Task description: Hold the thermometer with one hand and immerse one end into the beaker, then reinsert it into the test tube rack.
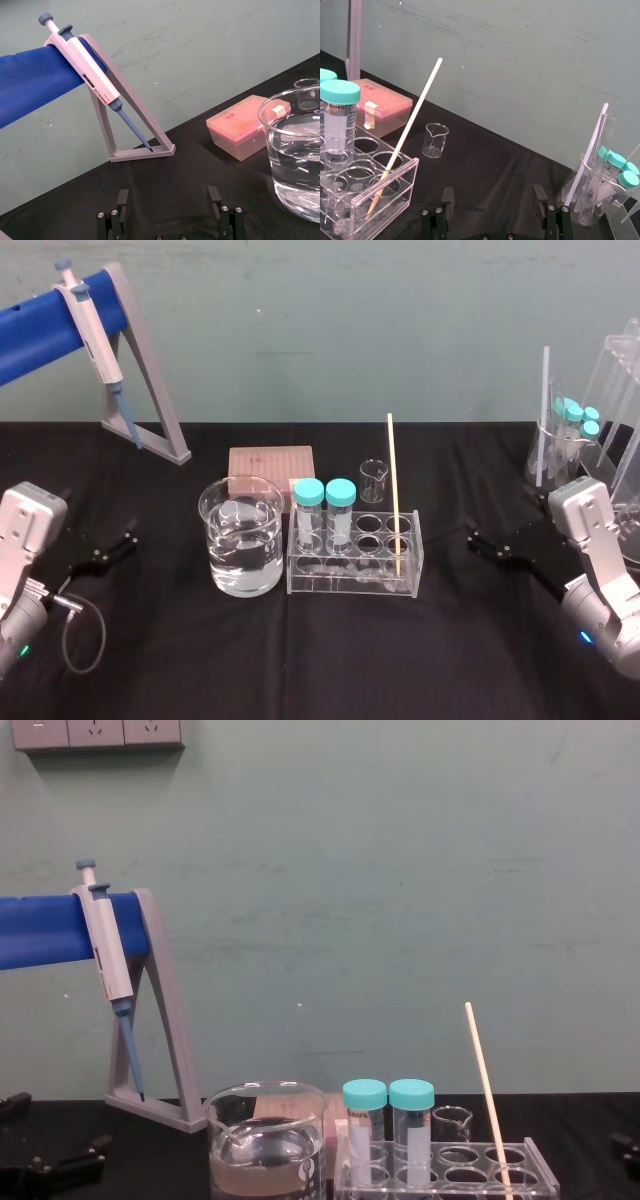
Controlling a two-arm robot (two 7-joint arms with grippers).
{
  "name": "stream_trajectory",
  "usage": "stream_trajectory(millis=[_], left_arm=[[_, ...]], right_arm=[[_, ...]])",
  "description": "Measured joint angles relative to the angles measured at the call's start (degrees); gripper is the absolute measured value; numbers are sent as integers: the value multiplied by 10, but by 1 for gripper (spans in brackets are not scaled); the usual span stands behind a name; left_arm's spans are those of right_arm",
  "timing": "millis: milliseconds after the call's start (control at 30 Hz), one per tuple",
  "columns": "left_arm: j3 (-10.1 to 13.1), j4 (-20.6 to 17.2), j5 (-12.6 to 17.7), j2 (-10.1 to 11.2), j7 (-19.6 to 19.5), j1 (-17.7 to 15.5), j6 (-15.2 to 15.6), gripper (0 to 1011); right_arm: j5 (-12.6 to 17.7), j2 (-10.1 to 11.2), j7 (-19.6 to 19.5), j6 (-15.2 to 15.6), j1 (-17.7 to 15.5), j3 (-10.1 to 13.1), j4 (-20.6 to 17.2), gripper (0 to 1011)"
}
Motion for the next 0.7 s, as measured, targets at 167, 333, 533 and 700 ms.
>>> stream_trajectory(millis=[167, 333, 533, 700], left_arm=[[0, 0, 0, 0, 0, 0, 0, 1004], [0, 0, 0, 0, 0, 0, 0, 1004], [0, 0, 0, 0, 0, 0, 0, 1004], [0, 0, 0, 0, 0, 0, 0, 1004]], right_arm=[[0, 0, 0, 0, 0, 0, 0, 1003], [0, 0, 0, 0, 0, 0, 0, 1003], [0, 0, 0, 0, 0, 0, 0, 1003], [0, 0, 0, 0, 0, 0, 0, 1003]])
